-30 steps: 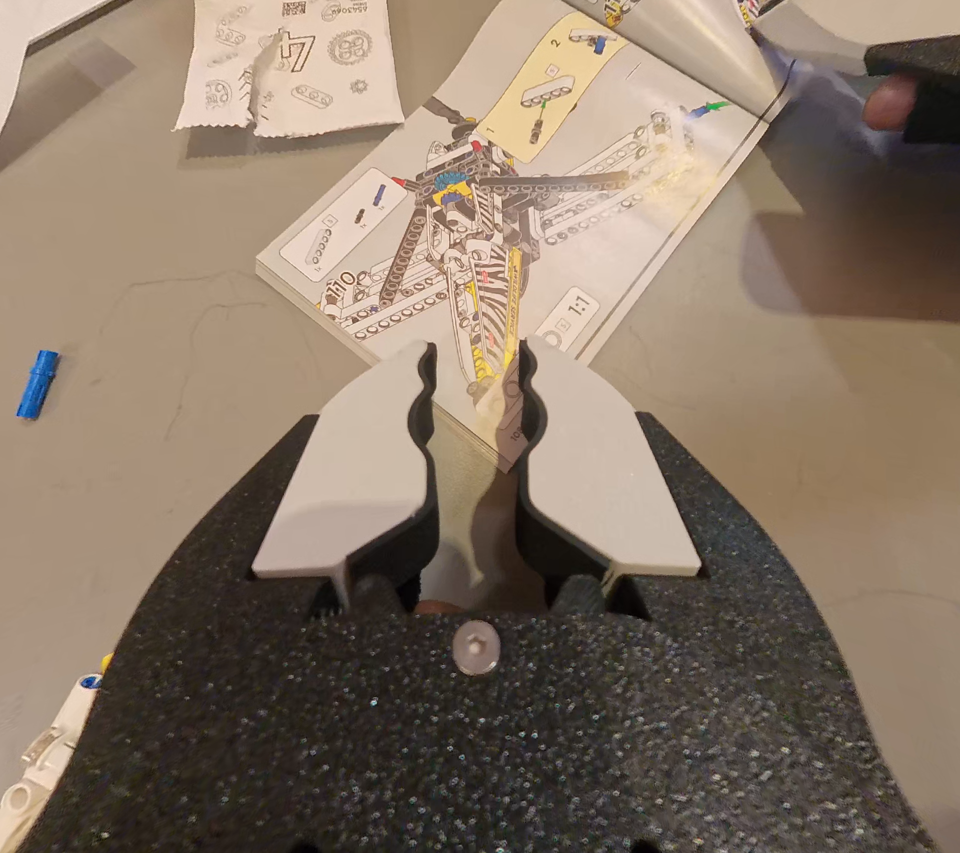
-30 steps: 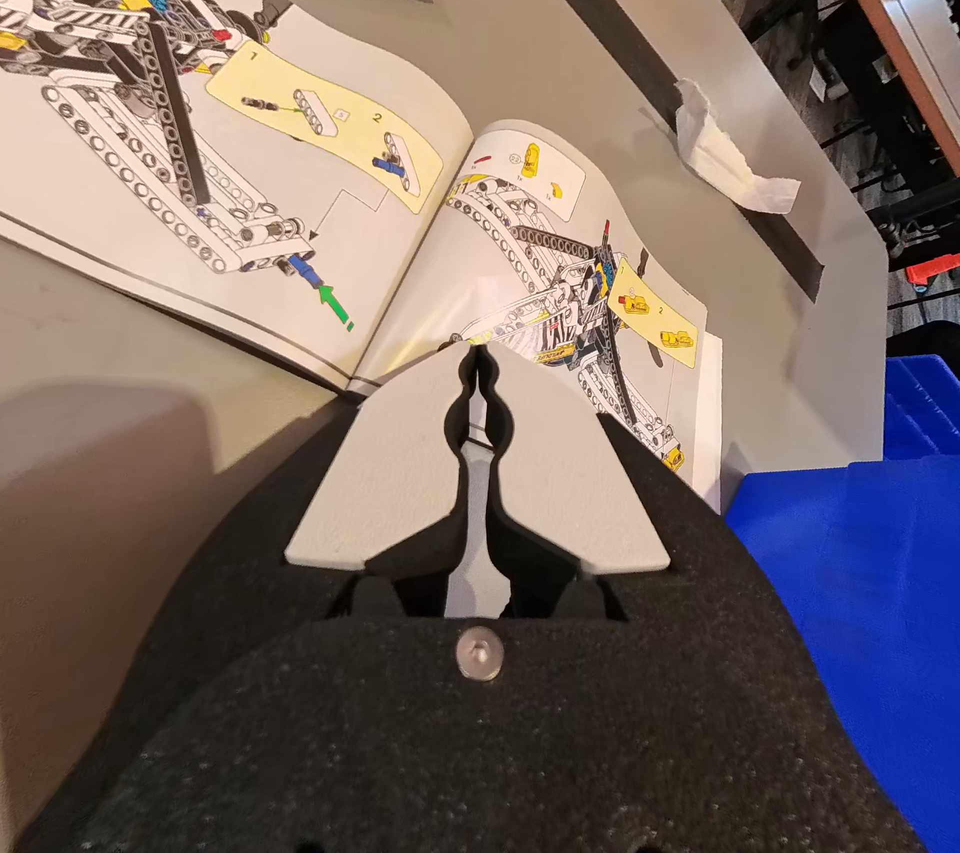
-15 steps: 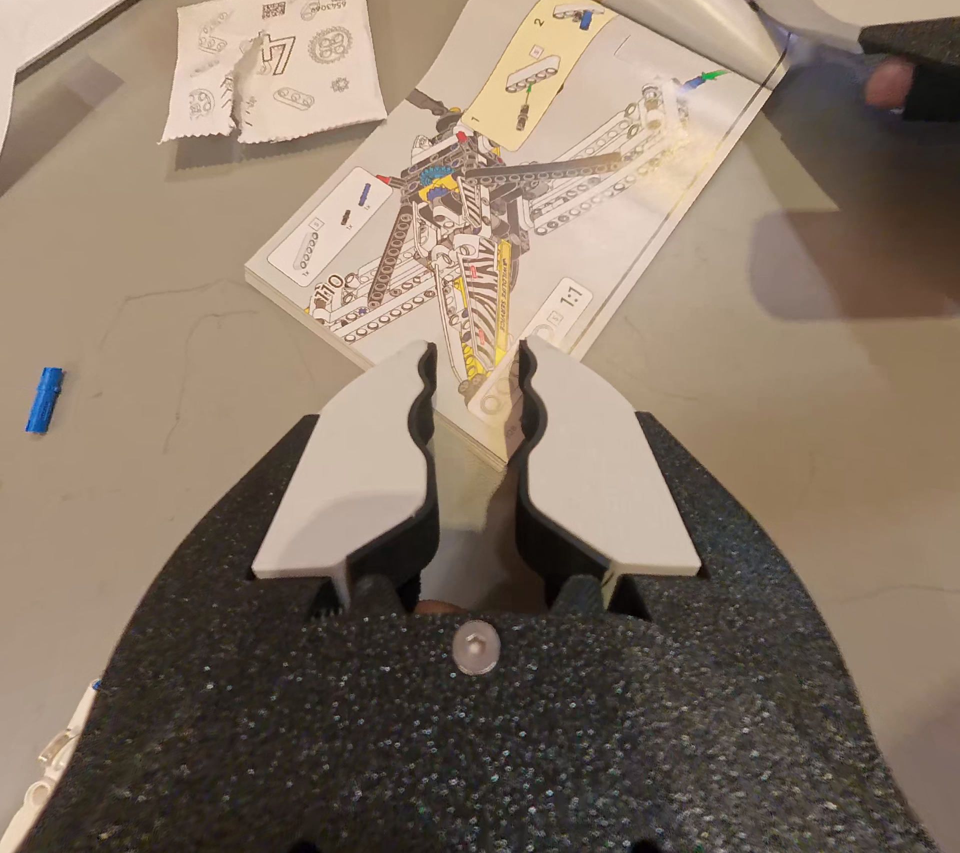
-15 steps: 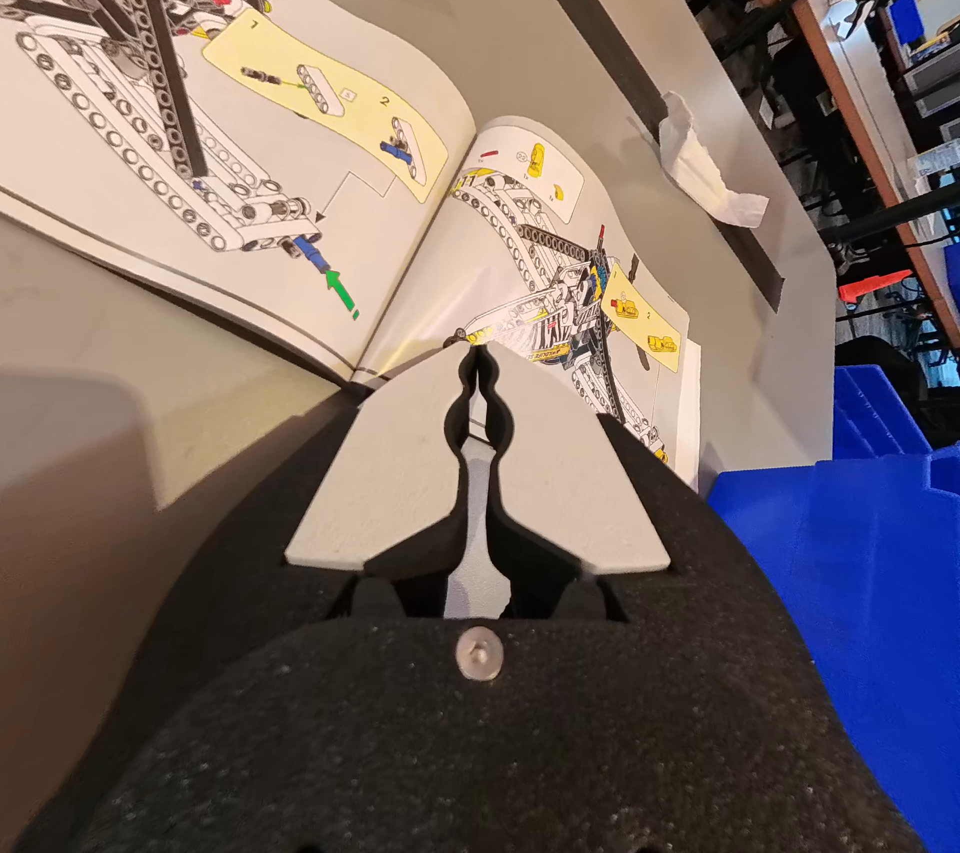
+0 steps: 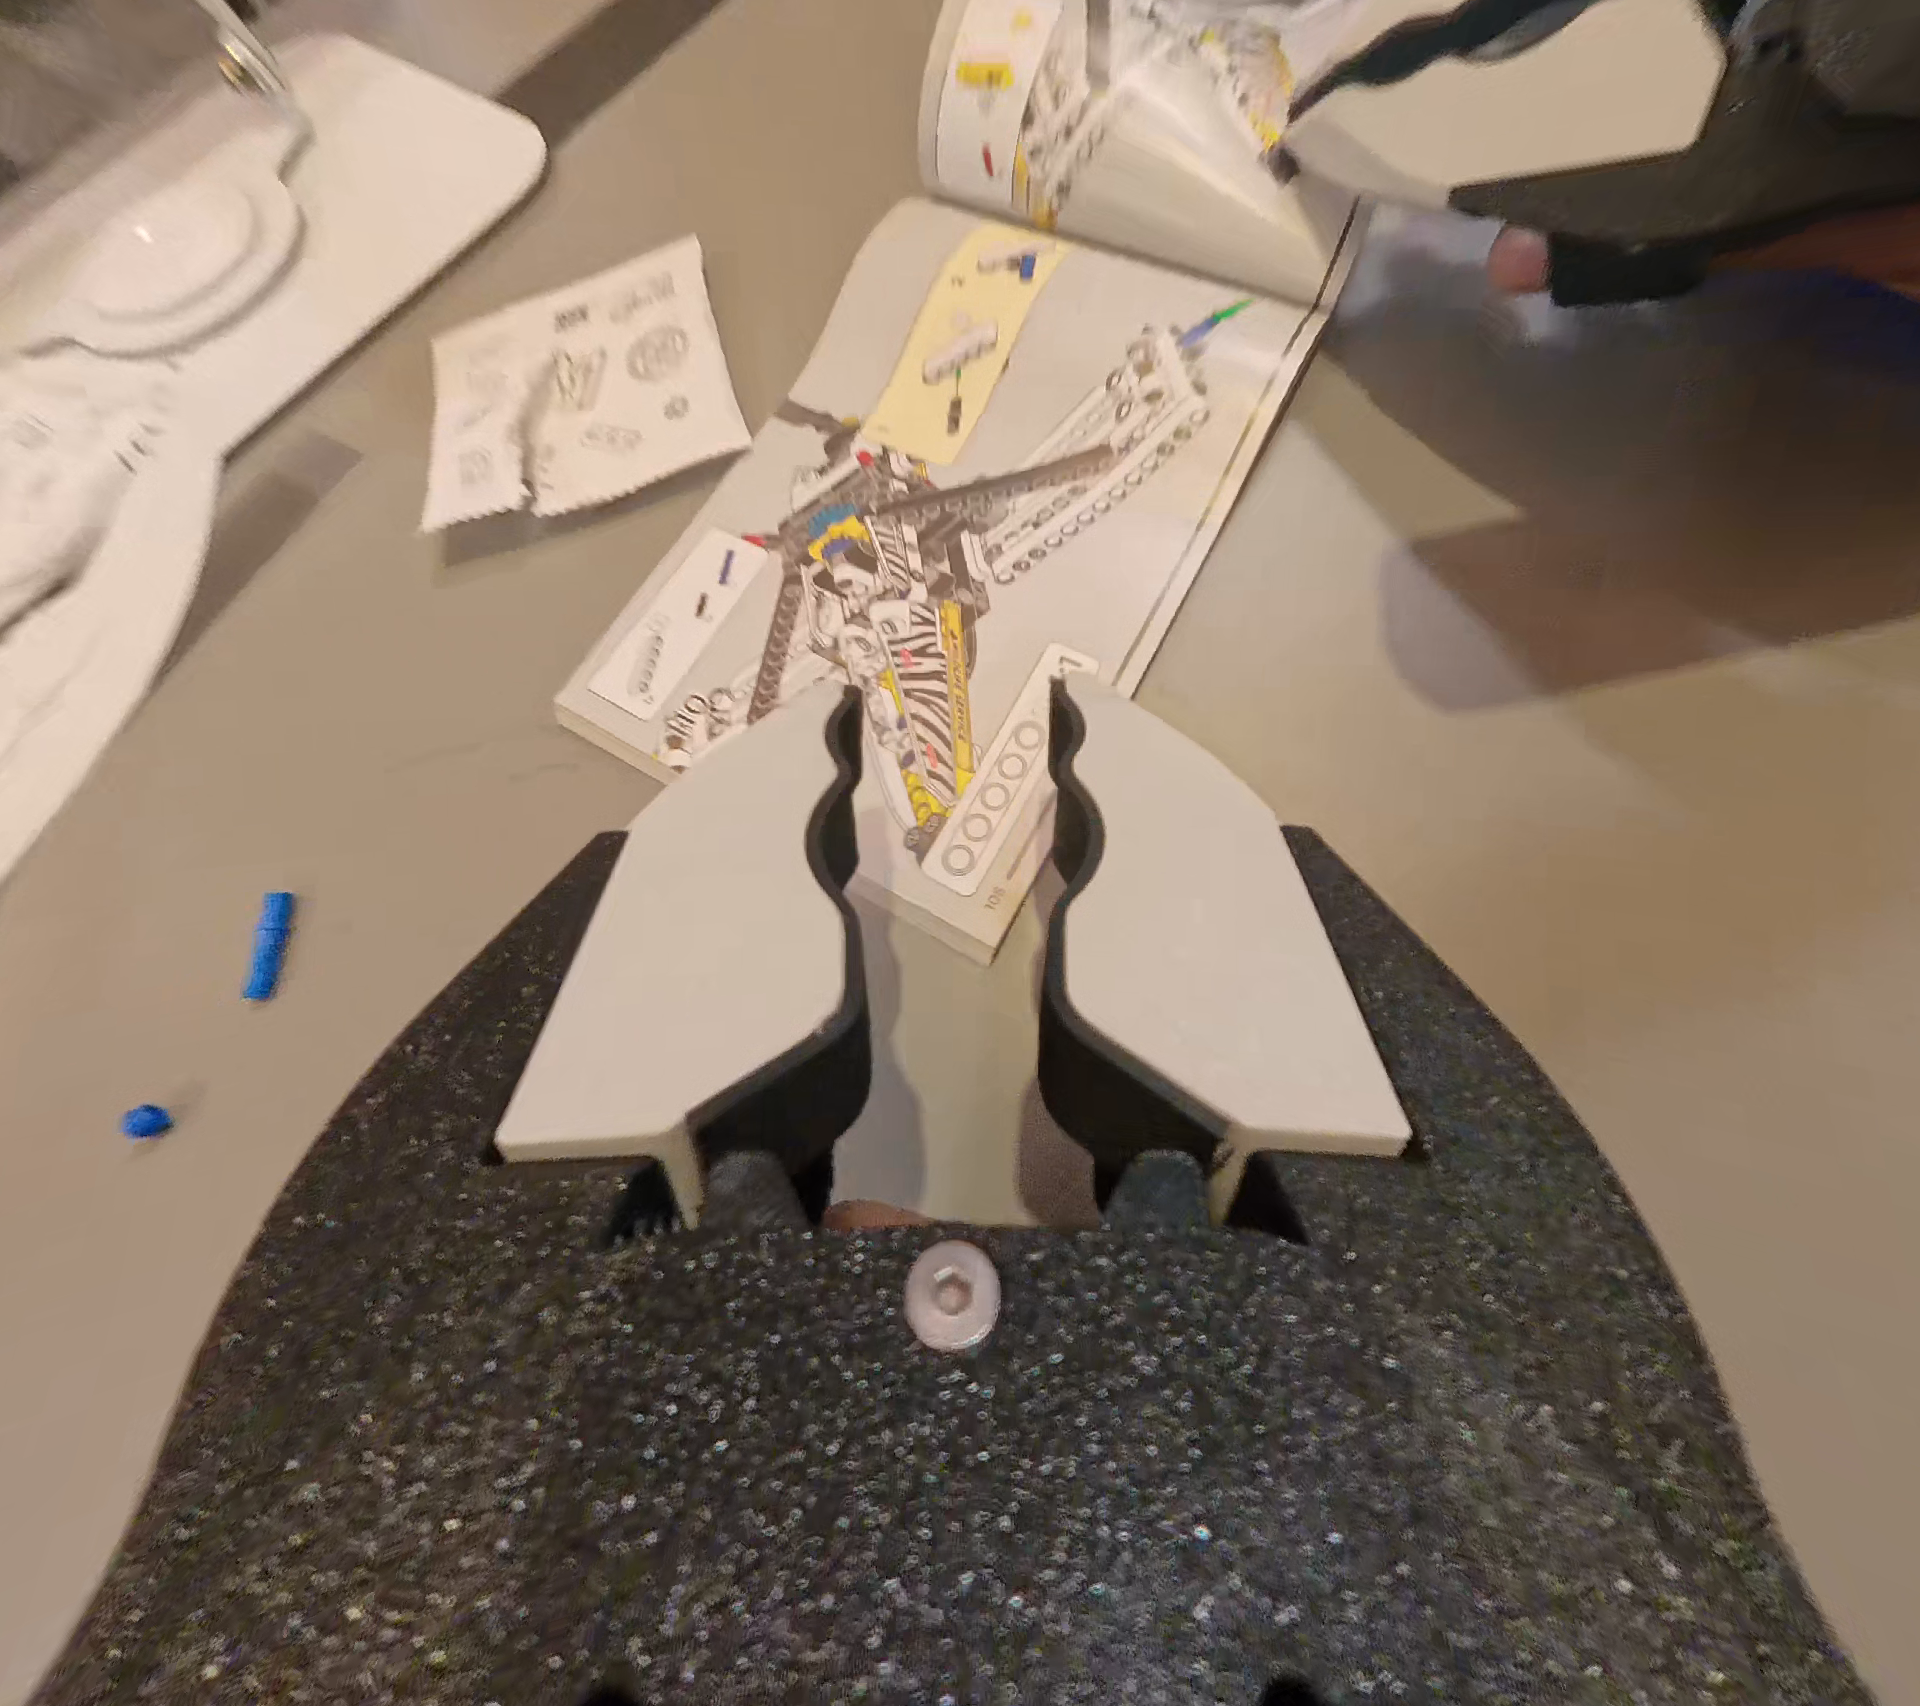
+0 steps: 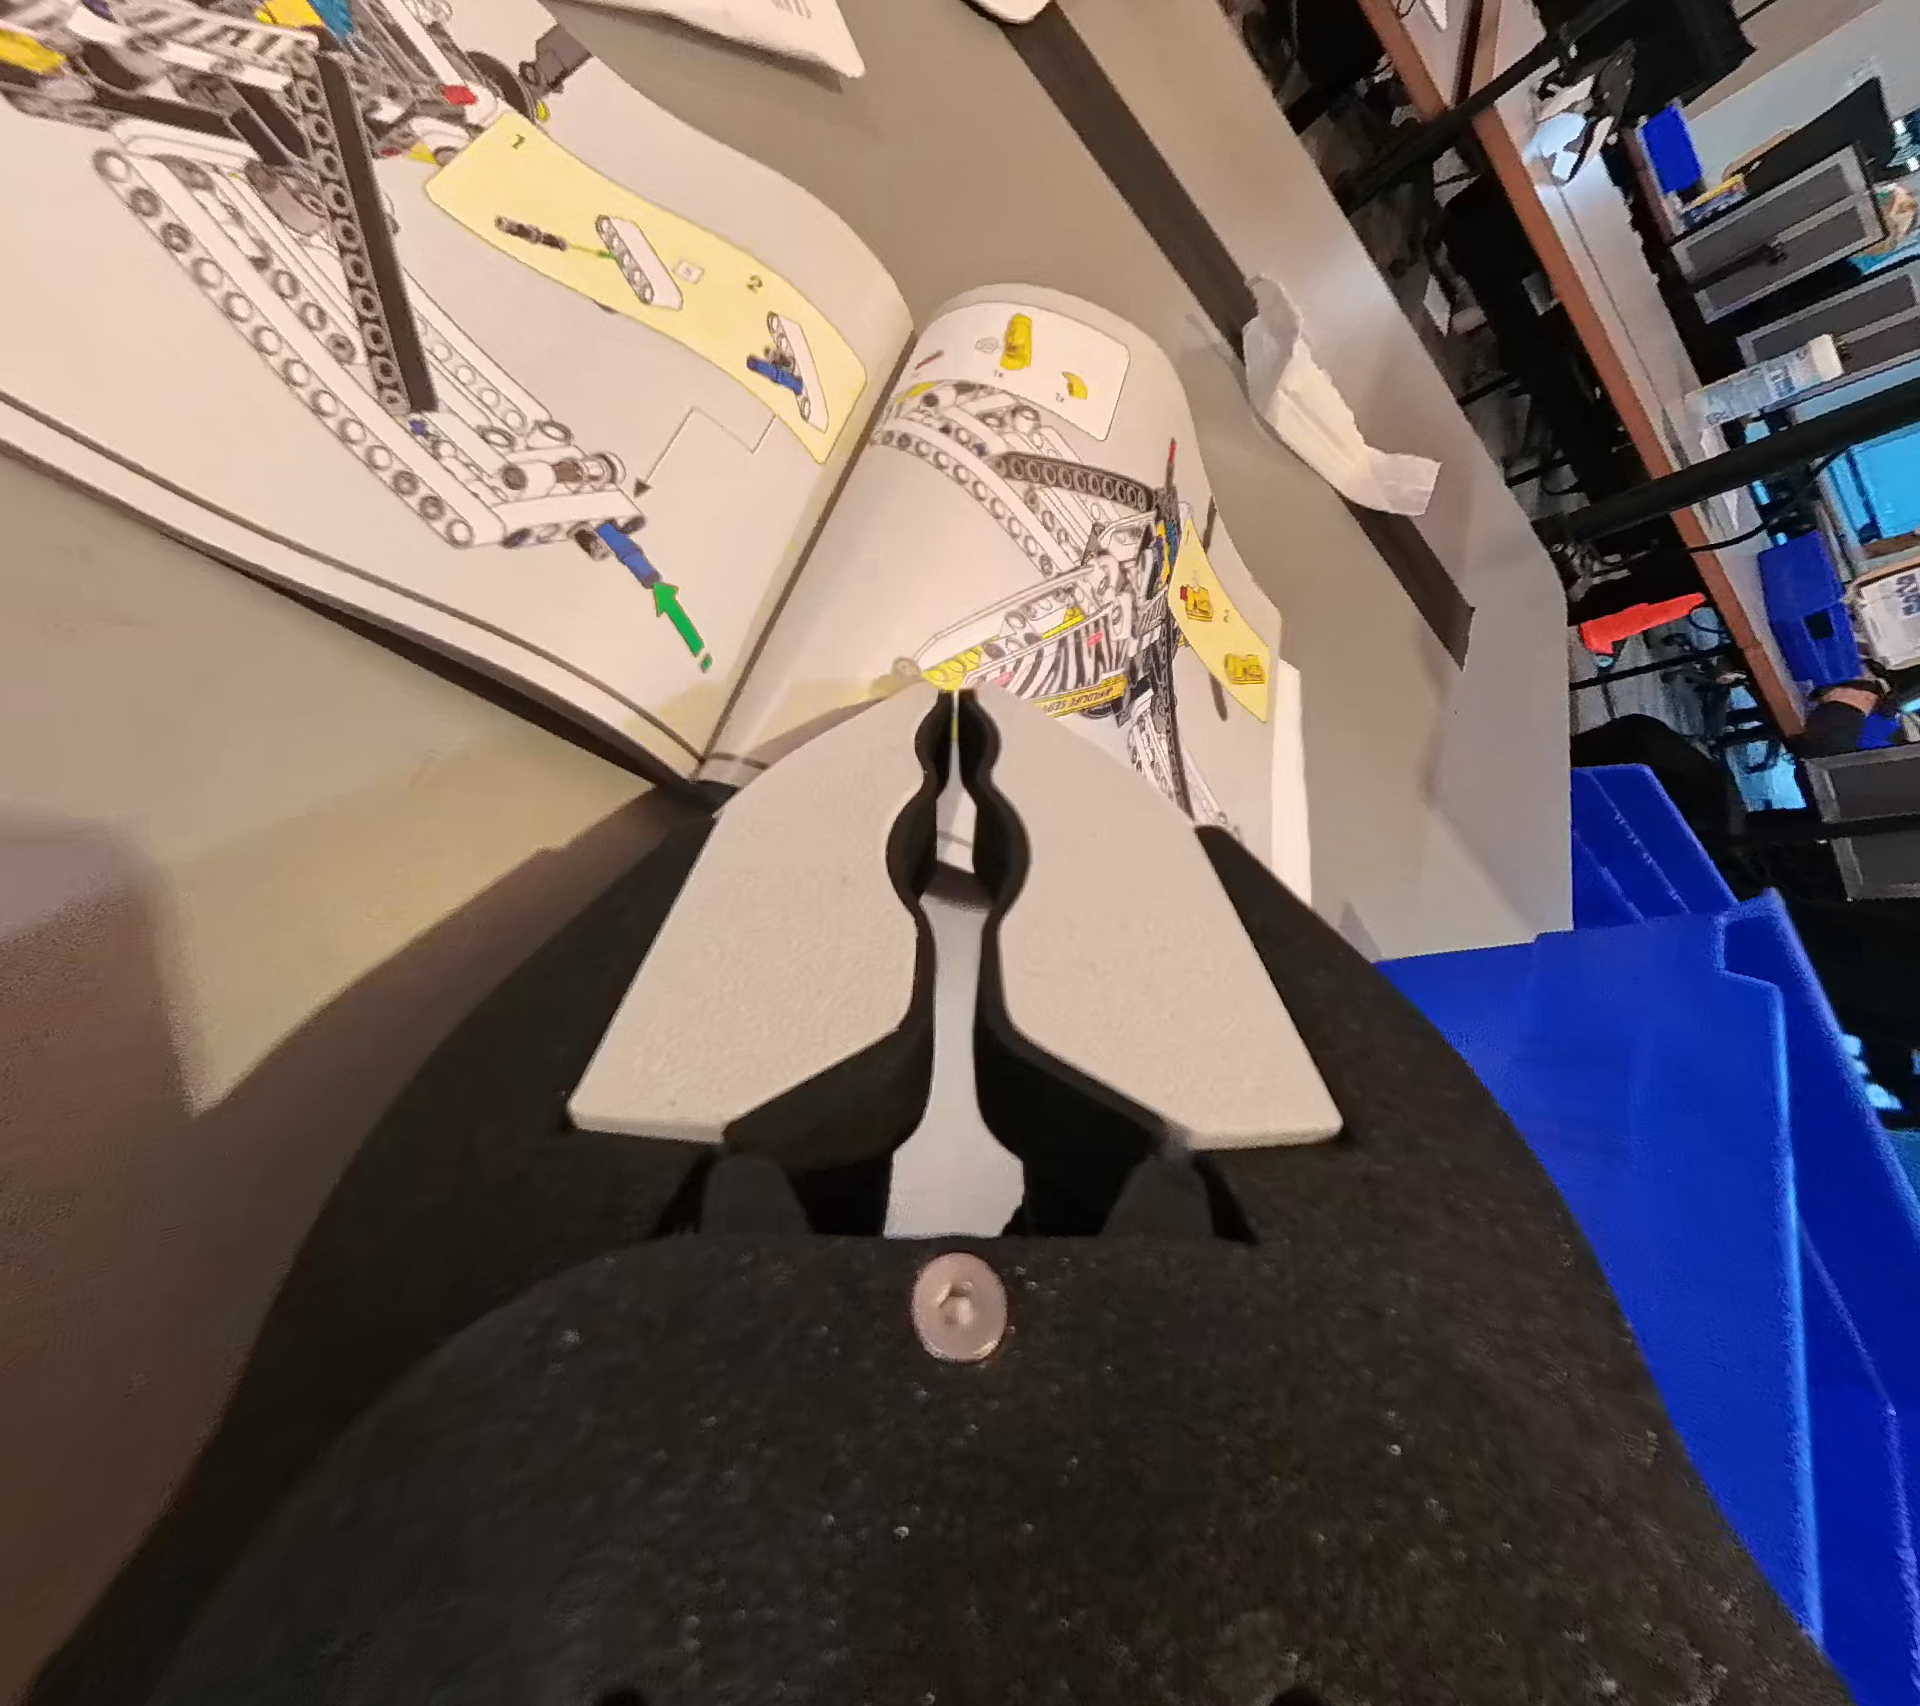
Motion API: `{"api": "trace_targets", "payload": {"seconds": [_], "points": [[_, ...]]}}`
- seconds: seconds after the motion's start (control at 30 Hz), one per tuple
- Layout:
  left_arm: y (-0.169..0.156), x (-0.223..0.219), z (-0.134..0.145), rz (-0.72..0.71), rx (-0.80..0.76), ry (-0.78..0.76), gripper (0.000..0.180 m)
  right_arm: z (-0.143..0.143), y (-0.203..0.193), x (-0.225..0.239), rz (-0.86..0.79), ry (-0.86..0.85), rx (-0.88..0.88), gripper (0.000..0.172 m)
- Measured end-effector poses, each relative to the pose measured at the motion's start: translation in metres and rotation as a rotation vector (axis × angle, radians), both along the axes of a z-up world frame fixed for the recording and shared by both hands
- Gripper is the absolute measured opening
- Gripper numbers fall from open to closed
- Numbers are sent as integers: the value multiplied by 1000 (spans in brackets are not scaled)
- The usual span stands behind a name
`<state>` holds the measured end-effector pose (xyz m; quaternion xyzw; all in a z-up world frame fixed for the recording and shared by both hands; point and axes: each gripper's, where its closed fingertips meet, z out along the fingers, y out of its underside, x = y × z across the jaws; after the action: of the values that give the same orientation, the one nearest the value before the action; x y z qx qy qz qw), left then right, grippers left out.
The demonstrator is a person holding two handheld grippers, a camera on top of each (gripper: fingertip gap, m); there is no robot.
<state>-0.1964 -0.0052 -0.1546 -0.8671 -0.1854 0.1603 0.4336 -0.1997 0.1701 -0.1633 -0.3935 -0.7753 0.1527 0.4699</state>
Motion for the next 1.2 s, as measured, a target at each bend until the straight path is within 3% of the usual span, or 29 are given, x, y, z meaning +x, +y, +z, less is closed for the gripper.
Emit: {"api": "trace_targets", "payload": {"seconds": [0.13, 0.3, 0.43, 0.57, 0.8, 1.0, 1.2], "points": [[-32, 7, 22, -21, -45, -7, 41, 11, -6, 1, 24, 55, 2, 7], [-108, 19, 35, 28, -235, -8, 44, 32, -14, 6, 50, 123, 47, 13], [-165, 29, 31, 23, -448, -32, 48, 49, -33, 13, 110, 172, 81, 14], [-197, 26, 11, 1, -621, -98, 51, 44, -84, 26, 323, 130, 31, 15], [-189, -7, -27, -37, -804, -187, 59, 4, -173, 65, 687, -98, -117, 15], [-173, -26, -41, -51, -792, -292, 67, 0, -184, 76, 752, -153, -193, 15], [-167, -16, -45, -123, -732, -412, 50, -6, -191, 79, 773, -221, -258, 15]]}}
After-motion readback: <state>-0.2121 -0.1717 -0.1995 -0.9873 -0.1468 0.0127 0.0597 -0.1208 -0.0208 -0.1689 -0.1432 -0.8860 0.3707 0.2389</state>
